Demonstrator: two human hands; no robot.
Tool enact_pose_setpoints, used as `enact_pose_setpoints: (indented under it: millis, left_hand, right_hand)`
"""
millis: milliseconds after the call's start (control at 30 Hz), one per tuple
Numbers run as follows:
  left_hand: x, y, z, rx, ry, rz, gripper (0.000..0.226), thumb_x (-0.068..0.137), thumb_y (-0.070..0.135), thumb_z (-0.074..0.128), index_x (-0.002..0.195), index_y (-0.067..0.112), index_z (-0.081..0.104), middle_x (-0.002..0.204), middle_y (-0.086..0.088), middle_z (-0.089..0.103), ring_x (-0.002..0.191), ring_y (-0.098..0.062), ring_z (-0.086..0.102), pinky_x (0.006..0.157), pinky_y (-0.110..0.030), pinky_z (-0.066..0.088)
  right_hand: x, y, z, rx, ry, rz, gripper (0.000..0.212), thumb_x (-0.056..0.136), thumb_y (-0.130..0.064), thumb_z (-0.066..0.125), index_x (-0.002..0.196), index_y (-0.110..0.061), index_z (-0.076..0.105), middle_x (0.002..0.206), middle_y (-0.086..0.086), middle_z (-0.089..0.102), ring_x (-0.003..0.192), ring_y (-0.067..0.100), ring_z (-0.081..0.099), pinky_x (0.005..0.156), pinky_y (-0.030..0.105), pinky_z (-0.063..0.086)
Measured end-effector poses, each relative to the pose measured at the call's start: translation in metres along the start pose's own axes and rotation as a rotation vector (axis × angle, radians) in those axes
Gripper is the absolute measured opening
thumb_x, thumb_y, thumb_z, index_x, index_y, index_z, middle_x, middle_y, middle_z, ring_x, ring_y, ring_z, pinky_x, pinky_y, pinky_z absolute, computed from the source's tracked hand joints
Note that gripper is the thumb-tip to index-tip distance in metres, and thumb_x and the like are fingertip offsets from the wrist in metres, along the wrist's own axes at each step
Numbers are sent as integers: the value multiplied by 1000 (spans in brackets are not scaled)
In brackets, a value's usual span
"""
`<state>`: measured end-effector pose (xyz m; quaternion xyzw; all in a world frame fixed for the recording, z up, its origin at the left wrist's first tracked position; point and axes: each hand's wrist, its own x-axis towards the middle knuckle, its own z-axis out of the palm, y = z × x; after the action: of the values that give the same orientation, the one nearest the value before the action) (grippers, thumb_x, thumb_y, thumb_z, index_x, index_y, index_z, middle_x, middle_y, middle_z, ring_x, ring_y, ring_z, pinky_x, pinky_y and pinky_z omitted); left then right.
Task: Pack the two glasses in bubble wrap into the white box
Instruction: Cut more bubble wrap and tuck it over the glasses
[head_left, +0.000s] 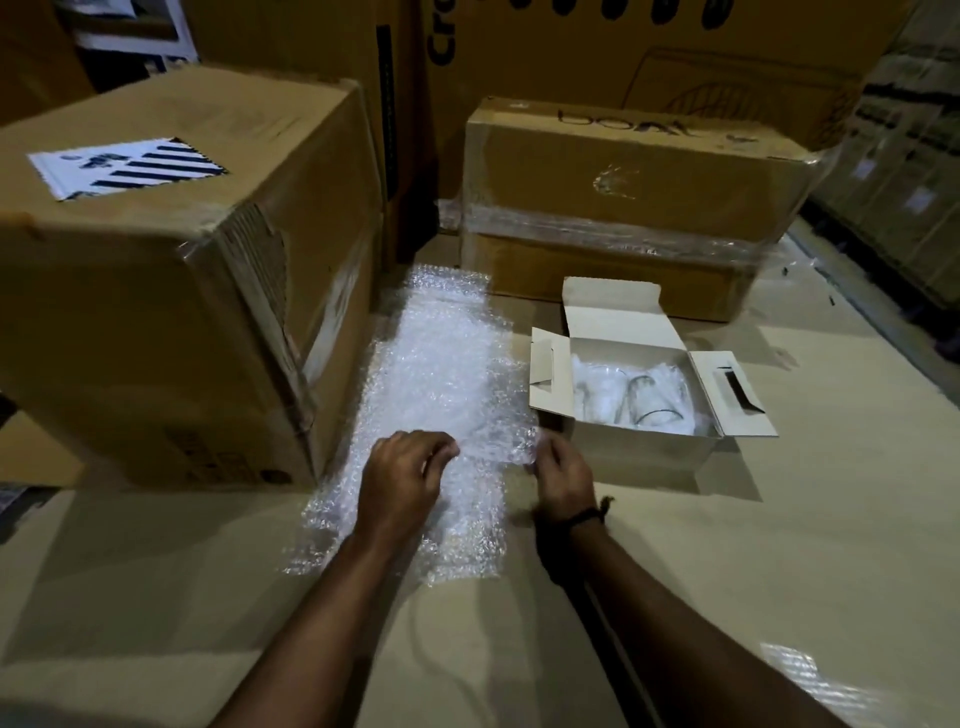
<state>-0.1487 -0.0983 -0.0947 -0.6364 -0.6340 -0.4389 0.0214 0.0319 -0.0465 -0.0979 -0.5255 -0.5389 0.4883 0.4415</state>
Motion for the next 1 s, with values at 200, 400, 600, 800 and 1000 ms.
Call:
enact_pose_setpoints:
  millis: [200, 400, 600, 800, 1000]
  left_hand:
    - [-31, 23, 2, -143, -179, 82, 29, 88, 49, 61, 77, 23, 70, 74, 14, 67, 63, -5, 58, 64, -33, 50]
    - [-25, 36, -3, -284, -101, 150, 37, 92, 51, 55, 84, 20, 72, 85, 13, 69, 80, -9, 62, 73, -37, 49]
    - [-34, 70, 37, -28, -384, 189, 47, 87, 57, 50, 126, 34, 62, 139, 8, 55, 130, -19, 47, 103, -40, 32]
    - [-49, 112, 68, 320, -700, -46, 59, 95, 59, 38, 149, 35, 30, 163, 3, 13, 149, -20, 8, 118, -45, 7]
    - [-56, 137, 80, 396, -688, -181, 60, 93, 58, 44, 147, 32, 35, 162, 0, 19, 149, -23, 10, 118, -47, 9]
  right_hand:
    - [19, -47, -15, -12, -270, 378, 14, 84, -17, 71, 96, -10, 70, 94, 11, 71, 72, 22, 64, 66, 31, 51]
    - [20, -62, -76, -188, -443, 401, 20, 83, 4, 63, 98, -10, 68, 64, 6, 60, 41, 10, 42, 40, 23, 36]
    - [33, -63, -163, -688, -525, 334, 32, 83, 0, 66, 62, -23, 68, 44, 1, 41, 37, 12, 31, 43, 19, 26]
    - [58, -47, -206, -1142, -477, 208, 34, 73, -15, 79, 107, -19, 71, 84, 3, 68, 64, 15, 58, 56, 20, 43]
    - [30, -12, -203, -1407, -140, -307, 36, 78, -22, 68, 114, -23, 64, 120, 6, 62, 108, 31, 57, 85, 37, 43]
